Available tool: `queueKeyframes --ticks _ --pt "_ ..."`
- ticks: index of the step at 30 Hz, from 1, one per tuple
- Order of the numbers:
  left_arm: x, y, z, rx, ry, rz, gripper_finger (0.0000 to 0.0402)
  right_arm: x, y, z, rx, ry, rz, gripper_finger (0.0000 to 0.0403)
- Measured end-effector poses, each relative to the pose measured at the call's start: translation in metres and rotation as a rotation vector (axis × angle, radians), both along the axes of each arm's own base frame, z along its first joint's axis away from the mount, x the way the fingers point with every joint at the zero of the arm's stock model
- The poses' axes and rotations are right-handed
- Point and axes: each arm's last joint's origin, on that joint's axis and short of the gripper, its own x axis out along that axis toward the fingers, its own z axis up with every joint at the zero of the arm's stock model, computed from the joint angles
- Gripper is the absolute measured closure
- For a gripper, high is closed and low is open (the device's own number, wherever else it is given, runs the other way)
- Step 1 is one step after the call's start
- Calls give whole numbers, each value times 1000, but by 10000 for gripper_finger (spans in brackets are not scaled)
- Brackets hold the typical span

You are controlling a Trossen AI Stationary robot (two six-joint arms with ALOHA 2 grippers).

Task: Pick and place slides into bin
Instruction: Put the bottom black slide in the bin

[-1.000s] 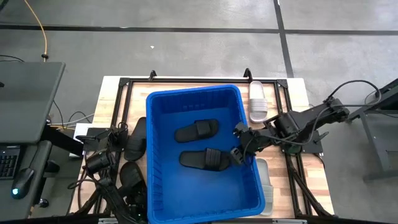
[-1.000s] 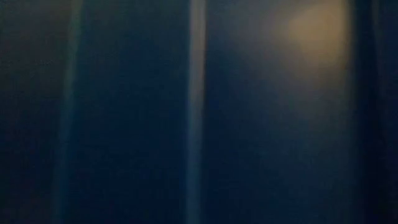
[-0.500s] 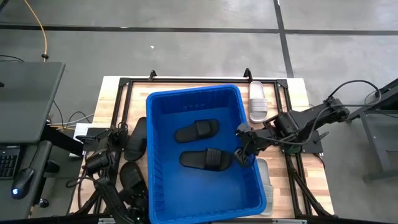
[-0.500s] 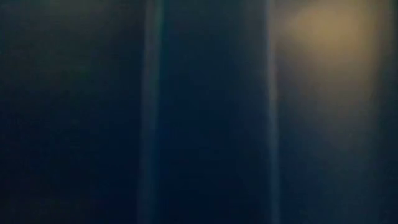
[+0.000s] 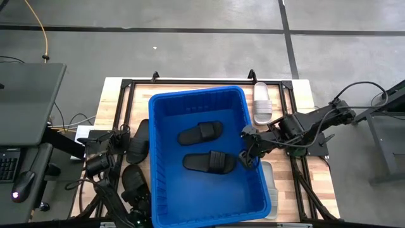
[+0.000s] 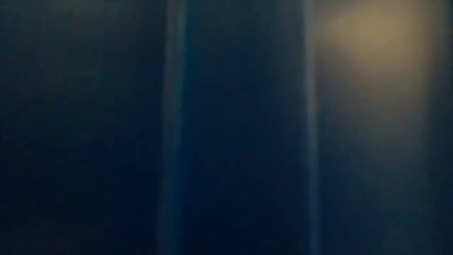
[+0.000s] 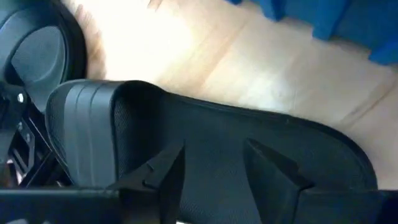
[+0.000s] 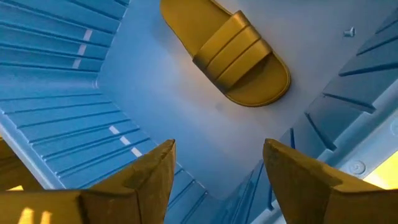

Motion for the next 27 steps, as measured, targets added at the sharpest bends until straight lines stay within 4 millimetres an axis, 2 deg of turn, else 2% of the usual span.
queueKeyframes --ticks 8,18,27 --pt "-6 6 8 -19 49 -67 272 -1 2 0 11 5 -21 171" --pt "-52 23 4 43 104 21 277 0 2 0 23 -3 -52 171" --pt "-40 23 10 38 47 -12 277 1 2 0 29 -9 -59 171"
